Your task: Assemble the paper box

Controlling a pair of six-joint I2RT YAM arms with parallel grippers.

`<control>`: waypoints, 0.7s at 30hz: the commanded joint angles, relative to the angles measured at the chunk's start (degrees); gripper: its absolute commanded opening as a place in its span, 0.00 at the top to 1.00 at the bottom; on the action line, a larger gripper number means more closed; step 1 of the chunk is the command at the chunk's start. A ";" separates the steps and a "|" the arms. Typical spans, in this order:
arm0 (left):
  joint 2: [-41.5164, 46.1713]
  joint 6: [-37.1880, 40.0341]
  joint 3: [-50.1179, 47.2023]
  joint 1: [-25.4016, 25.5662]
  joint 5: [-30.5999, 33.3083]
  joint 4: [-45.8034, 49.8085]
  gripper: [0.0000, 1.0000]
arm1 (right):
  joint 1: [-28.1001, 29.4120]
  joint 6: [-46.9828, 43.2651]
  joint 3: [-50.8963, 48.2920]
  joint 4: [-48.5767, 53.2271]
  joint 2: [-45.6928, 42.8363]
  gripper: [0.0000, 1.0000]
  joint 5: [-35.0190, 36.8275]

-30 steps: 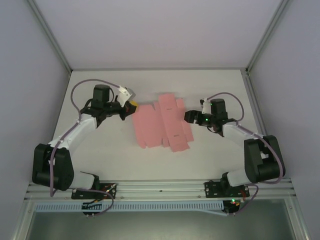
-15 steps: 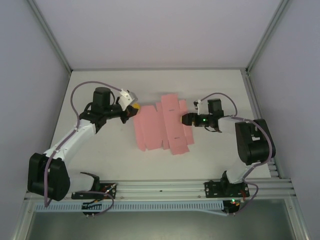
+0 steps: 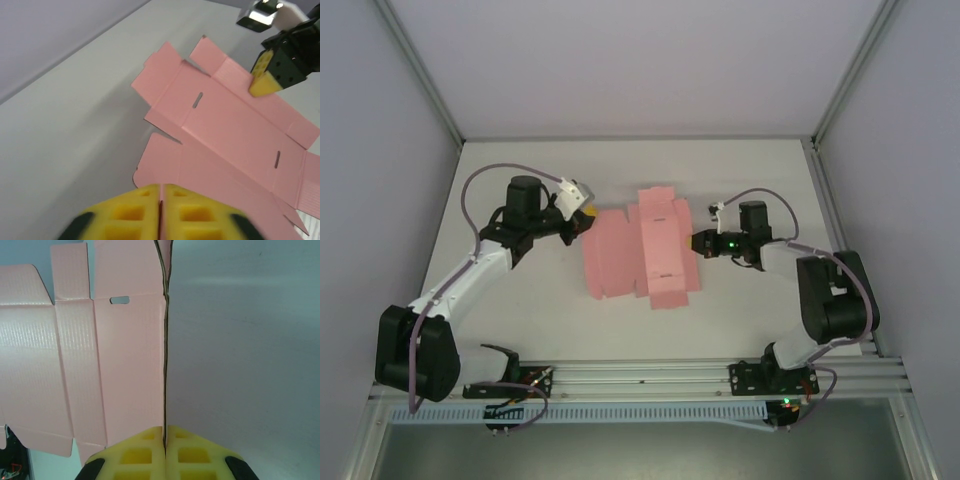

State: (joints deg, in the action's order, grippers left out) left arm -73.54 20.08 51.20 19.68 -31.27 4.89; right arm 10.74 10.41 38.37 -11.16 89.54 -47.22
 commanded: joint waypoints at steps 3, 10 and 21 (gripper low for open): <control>0.38 -5.71 -1.33 0.36 6.58 -2.51 0.00 | 3.18 -10.40 6.37 15.29 -4.36 1.00 13.36; 1.04 -15.00 0.26 0.35 12.12 -4.43 0.00 | 15.91 -23.26 12.20 23.79 -10.54 0.98 40.51; 0.96 -27.41 5.48 0.35 8.71 -5.70 0.00 | 30.49 -44.05 6.94 3.85 -18.14 0.96 67.04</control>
State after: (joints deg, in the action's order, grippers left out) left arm -73.52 -2.37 54.22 19.68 -21.10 0.86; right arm 38.44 -23.88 47.70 0.69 72.77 9.17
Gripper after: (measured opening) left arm 0.997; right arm 0.048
